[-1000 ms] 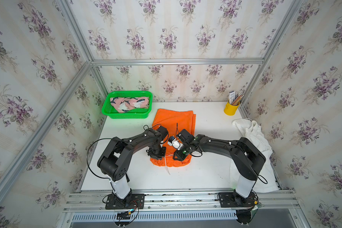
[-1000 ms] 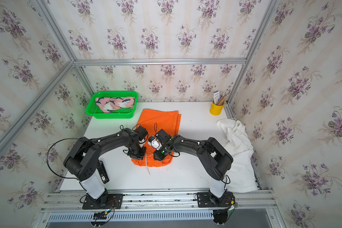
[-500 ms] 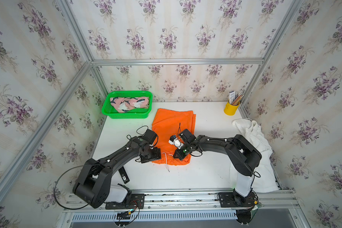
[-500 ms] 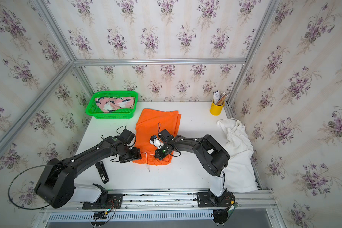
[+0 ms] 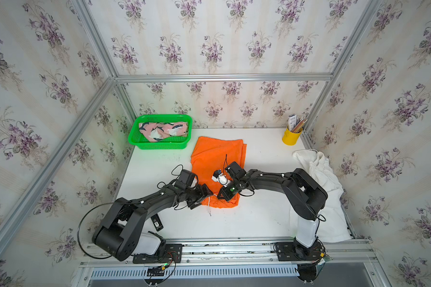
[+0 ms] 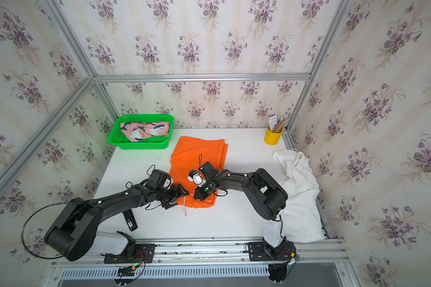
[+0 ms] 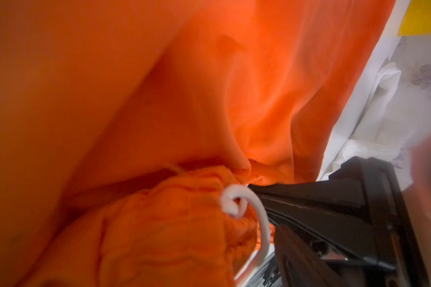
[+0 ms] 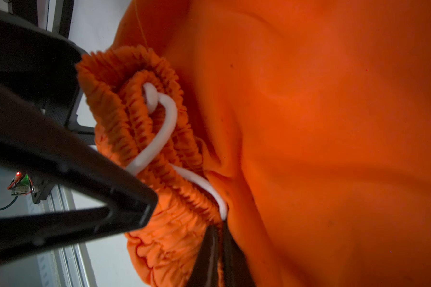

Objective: Roll up the shorts
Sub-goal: Roll the shorts at the center of the board.

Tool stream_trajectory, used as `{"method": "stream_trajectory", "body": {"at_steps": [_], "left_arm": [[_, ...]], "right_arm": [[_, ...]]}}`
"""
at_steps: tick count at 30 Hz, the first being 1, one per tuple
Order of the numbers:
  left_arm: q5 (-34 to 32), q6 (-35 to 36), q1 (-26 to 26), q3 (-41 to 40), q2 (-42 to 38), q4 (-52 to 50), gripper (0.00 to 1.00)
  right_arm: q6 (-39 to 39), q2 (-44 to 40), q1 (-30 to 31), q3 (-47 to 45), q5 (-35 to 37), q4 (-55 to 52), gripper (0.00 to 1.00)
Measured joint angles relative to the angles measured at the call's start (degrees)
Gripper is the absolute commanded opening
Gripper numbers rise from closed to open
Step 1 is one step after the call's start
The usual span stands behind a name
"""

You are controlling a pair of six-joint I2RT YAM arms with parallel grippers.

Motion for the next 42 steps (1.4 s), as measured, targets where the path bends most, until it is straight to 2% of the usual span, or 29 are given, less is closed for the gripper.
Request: {"method": "stream_trajectory", "body": {"at_steps": [3, 10, 14, 15, 17, 18, 22, 26, 30, 35, 36, 38, 42], "left_arm": [[-0.48, -0.37, 0.09, -0.13, 0.48, 1.16, 0.65], [-5.84, 1.66, 0.52, 2.05, -0.52, -4.04, 0.60], [-9.62, 3.48, 0.66, 2.62, -1.46, -8.26, 0.45], [-10.21, 3.89, 0.66, 2.80, -1.51, -9.07, 0.38], [-10.69, 4.81, 0.63, 3.39, -1.42, -10.23, 0.29], [-10.73, 5.42, 0.63, 3.87, -1.18, -10.82, 0.28], [-10.73, 6.71, 0.63, 5.73, -0.24, -13.40, 0.26], [-12.15, 6.71, 0.72, 6.29, -2.29, -16.72, 0.27], [-12.00, 6.71, 0.72, 7.37, -4.57, -19.41, 0.27], [-9.53, 6.40, 0.72, 7.39, -5.16, -20.48, 0.27], [-9.01, 6.12, 0.72, 7.39, -5.27, -20.50, 0.28], [-8.20, 5.84, 0.72, 7.32, -5.68, -20.55, 0.28], [-6.51, 5.07, 0.72, 7.30, -6.32, -20.68, 0.28]], "right_arm": [[-0.07, -0.98, -0.24, -0.74, 0.79, 0.55, 0.04], [-0.57, -2.69, -0.42, -1.70, 2.12, -0.46, 0.09], [-1.03, -2.82, -0.39, -1.73, 2.36, -0.66, 0.12], [-1.03, -2.84, -0.39, -1.70, 2.38, -0.66, 0.13], [-1.05, -3.08, -0.33, -1.64, 2.71, -0.81, 0.19], [-1.03, -3.50, -0.24, -1.66, 3.43, -1.01, 0.25], [-1.03, -8.79, 0.42, -3.08, 8.79, -2.16, 0.44], [-2.75, -17.07, 3.26, -6.47, 14.58, -0.22, 0.56], [-8.37, -23.06, 10.71, -12.26, 21.09, 6.32, 0.63], [-15.85, -23.10, 19.52, -17.64, 30.84, 15.17, 0.71], [-17.44, -22.77, 21.03, -18.60, 32.87, 17.86, 0.81], [-20.44, -21.75, 23.47, -20.57, 36.22, 23.37, 0.90], [-26.43, -17.09, 26.77, -22.75, 40.59, 32.59, 0.89]]}}
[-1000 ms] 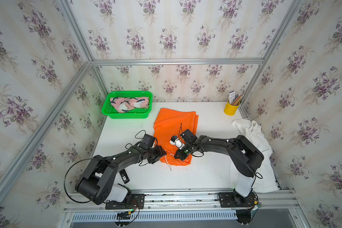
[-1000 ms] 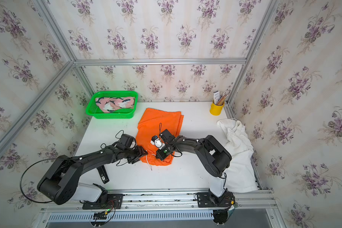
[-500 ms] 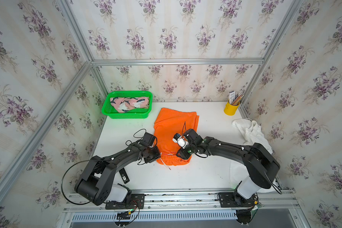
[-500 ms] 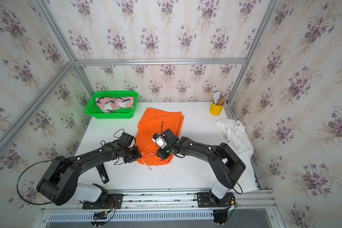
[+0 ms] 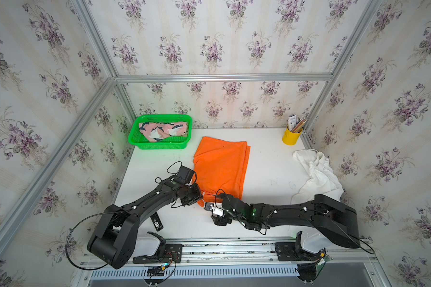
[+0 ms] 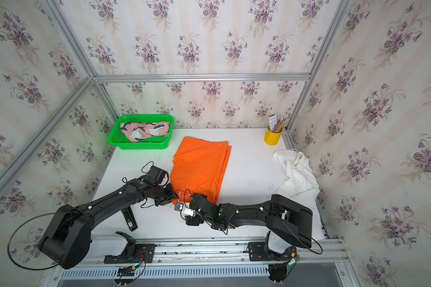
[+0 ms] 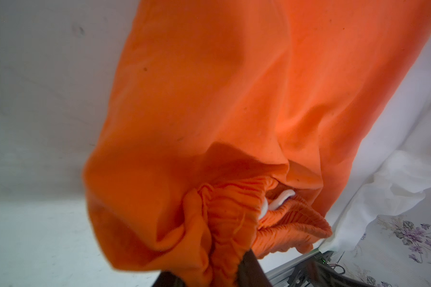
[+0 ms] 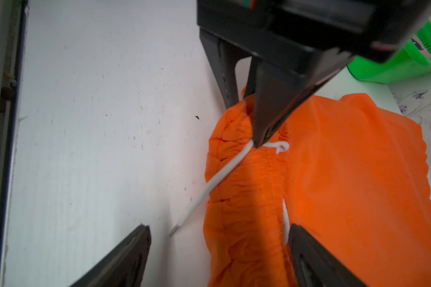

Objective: Roll up the shorts
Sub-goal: Roll the shorts at the center of the board.

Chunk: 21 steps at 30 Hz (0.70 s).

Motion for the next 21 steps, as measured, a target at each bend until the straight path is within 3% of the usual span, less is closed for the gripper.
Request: {"method": "stream_trajectory", "body": {"at_steps": [8, 15, 21], "left_arm": [[3.52, -1.46, 0.02, 0.00, 0.00, 0.07, 0.28], [6.21, -1.64, 0.79, -0.31, 0.09, 0.28, 0.28], [7.80, -1.64, 1.27, -0.81, 0.09, 0.44, 0.28]], "right_arm": [[-10.95, 11.52, 2.64, -1.73, 12.04, 19.56, 0.87], [-21.38, 14.93, 3.15, -8.00, 24.30, 37.29, 0.70], [-28.20, 15.34, 4.52, -11.69, 31.01, 47.63, 0.63]]}}
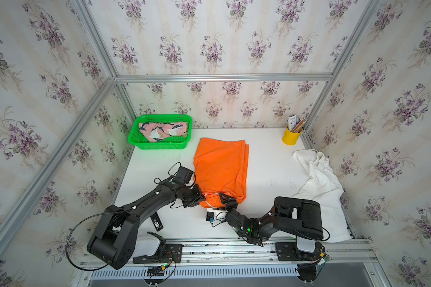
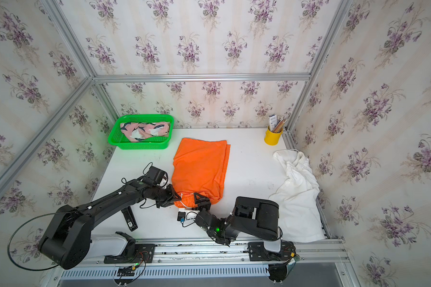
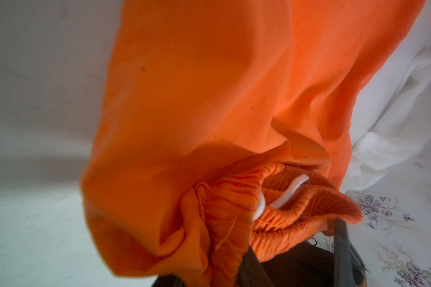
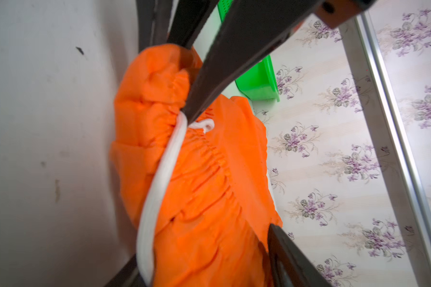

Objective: Roll up the shorts
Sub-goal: Roll the shorts at the center of the board.

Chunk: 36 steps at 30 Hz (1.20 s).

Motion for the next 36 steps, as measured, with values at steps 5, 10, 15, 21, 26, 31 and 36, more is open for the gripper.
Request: {"method": "stream_trajectory", "body": {"at_steps": [5, 10, 15, 21, 26, 31, 36], "left_arm": [[0.76, 0.00, 0.28, 0.00, 0.00, 0.15, 0.28], [1.86, 0.00, 0.57, -0.02, -0.09, 0.17, 0.29], [1.90, 0.04, 0.81, -0.28, -1.36, -0.15, 0.53], [-2.95, 0.81, 1.86, 0.33, -5.97, -5.01, 0.72], [-9.60, 4.24, 3.08, 2.64, -9.53, -12.02, 0.74], [-15.32, 8.70, 5.60, 5.38, -11.50, -18.56, 0.76], [-18.67, 13.05, 6.21, 8.02, -11.69, -23.02, 0.76]], "right_arm": [[-2.45, 0.07, 1.86, -1.33, 3.41, 3.30, 0.51], [-3.67, 0.33, 2.86, -1.86, 5.11, 4.35, 0.19], [-2.51, 0.07, 3.32, -1.51, 5.88, 3.10, 0.05], [15.65, -9.25, 2.99, 7.50, -0.83, -24.83, 0.04], [35.50, -11.47, -0.44, 18.36, -16.55, -51.19, 0.01], [47.43, -7.58, -5.44, 25.66, -35.50, -67.65, 0.00], [53.81, -4.79, -11.91, 30.51, -54.05, -73.55, 0.00]]}}
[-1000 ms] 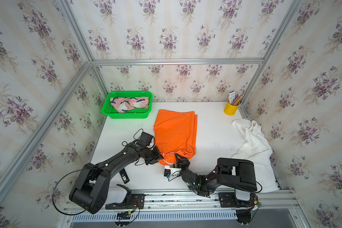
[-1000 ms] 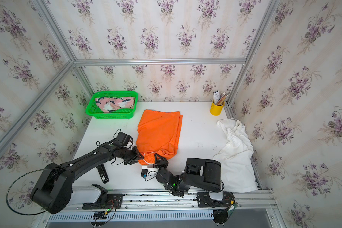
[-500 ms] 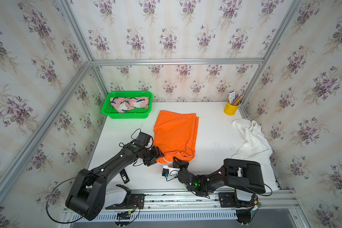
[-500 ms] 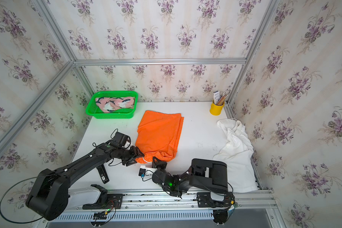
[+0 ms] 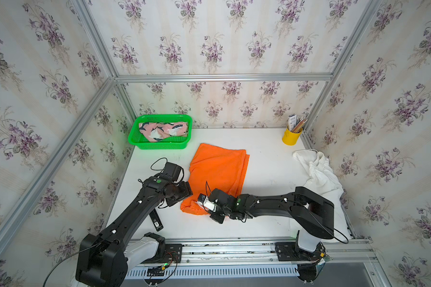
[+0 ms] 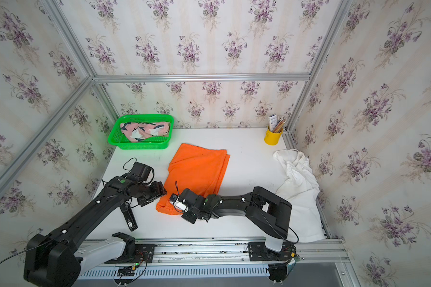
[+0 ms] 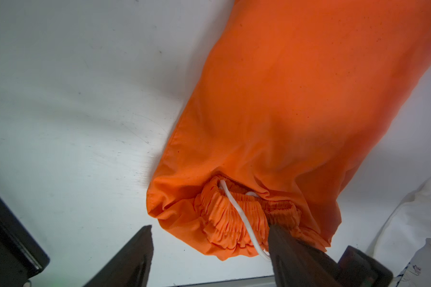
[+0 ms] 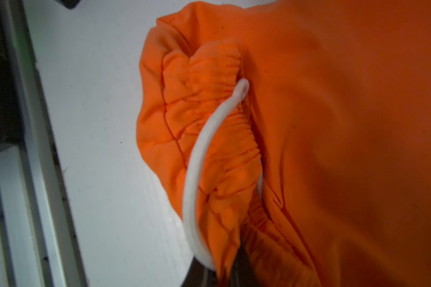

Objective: Roll up the shorts
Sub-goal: Roll the shorts at the center of the board.

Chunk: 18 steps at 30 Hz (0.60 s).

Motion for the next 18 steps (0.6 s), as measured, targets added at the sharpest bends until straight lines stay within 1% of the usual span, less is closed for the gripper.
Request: {"method": "stream_trajectory", "body": {"at_steps": [6, 10, 12, 14, 18], "left_arm": [[0.37, 4.07, 0.04, 1.09, 0.22, -1.70, 0.76], [2.32, 6.16, -0.96, 2.27, 1.53, -1.99, 0.76], [2.75, 7.23, -2.38, 3.72, 3.58, -2.38, 0.76], [2.86, 8.20, -4.20, 5.31, 5.90, -2.64, 0.76], [2.75, 9.57, -6.56, 7.78, 11.30, -2.49, 0.75]], "right_arm": [[7.80, 7.39, -11.58, 7.13, -26.75, -4.28, 0.00], [11.74, 14.05, -16.52, 11.04, -39.78, -6.03, 0.01], [13.55, 16.94, -18.67, 12.31, -44.65, -6.56, 0.05], [15.69, 18.99, -20.50, 12.98, -47.58, -6.82, 0.11], [19.12, 21.24, -23.76, 13.38, -50.01, -7.13, 0.20]]}}
